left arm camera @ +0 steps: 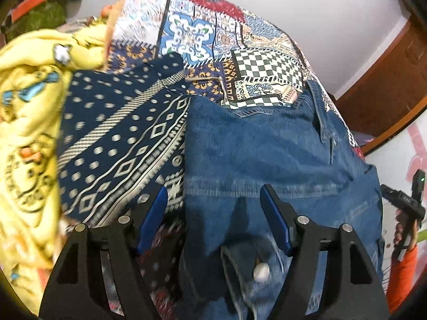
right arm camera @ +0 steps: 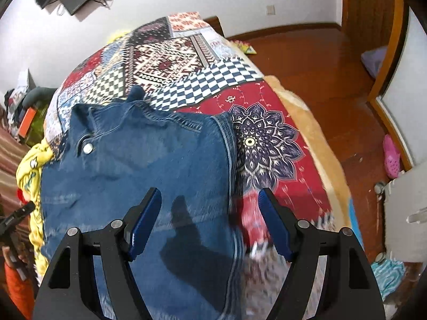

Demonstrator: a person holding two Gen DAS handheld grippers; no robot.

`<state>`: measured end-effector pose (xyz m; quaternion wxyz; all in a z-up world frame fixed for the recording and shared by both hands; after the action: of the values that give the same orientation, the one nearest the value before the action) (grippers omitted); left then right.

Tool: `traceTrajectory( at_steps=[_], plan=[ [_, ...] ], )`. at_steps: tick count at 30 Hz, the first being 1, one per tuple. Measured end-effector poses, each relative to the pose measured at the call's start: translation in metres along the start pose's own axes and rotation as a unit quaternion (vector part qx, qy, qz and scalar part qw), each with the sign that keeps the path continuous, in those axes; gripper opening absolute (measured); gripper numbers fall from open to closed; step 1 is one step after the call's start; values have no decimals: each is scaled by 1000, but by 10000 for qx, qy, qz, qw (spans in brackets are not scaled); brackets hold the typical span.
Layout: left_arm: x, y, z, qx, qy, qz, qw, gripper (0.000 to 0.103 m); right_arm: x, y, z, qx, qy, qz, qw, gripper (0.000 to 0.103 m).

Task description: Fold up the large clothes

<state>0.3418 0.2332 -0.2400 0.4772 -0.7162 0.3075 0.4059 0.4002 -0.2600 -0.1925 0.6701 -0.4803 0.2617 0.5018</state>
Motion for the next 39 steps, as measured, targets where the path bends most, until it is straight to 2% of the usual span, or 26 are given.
traceTrajectory(
  at_steps=[4,5,8,9,10,12,13,14,15,17,21,23,25,27,32,35,39],
  plan=[
    [30,-19,5,-260,188,135,9994,71,23,-12,-9,178,-96,159,9997,72],
    [35,-24,8,-365,183,88,9991,66,26,-15,-9,187,-136,186,9996,72],
    [47,-35,16,-645,362,-36,9973,42,33,-21,-7,170,-205,133,9996,72],
    [49,-37,18,-729,486,-25,9961,34,34,-23,-7,188,-201,85,9996,68],
    [52,-39,20,-817,573,-8,9950,31,36,-25,-5,202,-247,60,9995,63],
    [54,-41,19,-792,635,-7,9948,16,40,-28,-3,214,-357,98,9991,43],
    [53,-42,18,-741,561,-32,9957,13,42,-30,-4,215,-323,113,9992,38],
    [49,-42,15,-643,474,-122,9967,10,45,-31,-4,192,-221,110,9995,23],
    [44,-43,13,-576,359,-220,9975,9,46,-32,-4,188,-180,118,9996,16],
    [28,-44,5,-385,96,-441,9982,8,43,-35,-2,237,-227,119,9994,11],
    [-13,-49,-7,-25,-307,-943,9951,6,24,-48,19,-29,-229,-239,9994,9],
    [-35,-56,-9,94,-562,-1269,9903,3,12,-58,36,-247,-300,-420,9984,9],
    [-59,-64,-6,175,-890,-1725,9808,0,4,-67,51,-412,-346,-558,9970,9],
    [-76,-77,3,198,-967,-1941,9760,0,-2,-79,67,-598,-399,-683,9951,8],
    [-70,-90,24,-58,-757,-1542,9851,0,15,-99,79,-700,-281,-719,9946,8],
    [-50,-81,24,92,-854,-1278,9881,0,36,-101,64,-576,-25,-554,9968,8],
    [-9,-59,14,354,-746,-651,9945,3,61,-98,35,-303,271,-263,9988,9]
  ],
)
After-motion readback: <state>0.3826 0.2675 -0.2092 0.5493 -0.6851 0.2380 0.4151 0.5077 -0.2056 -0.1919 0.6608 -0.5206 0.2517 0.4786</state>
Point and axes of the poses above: each gripper's, at about its wrist camera, not at the fingertips, and x roughly the way its jaws point, z to its left, y to its underside, the point moved 2 cm from there along x, roughly the way its jaws point, and after that the axes turned 8 degrees about -y, right-handed, at the moved point
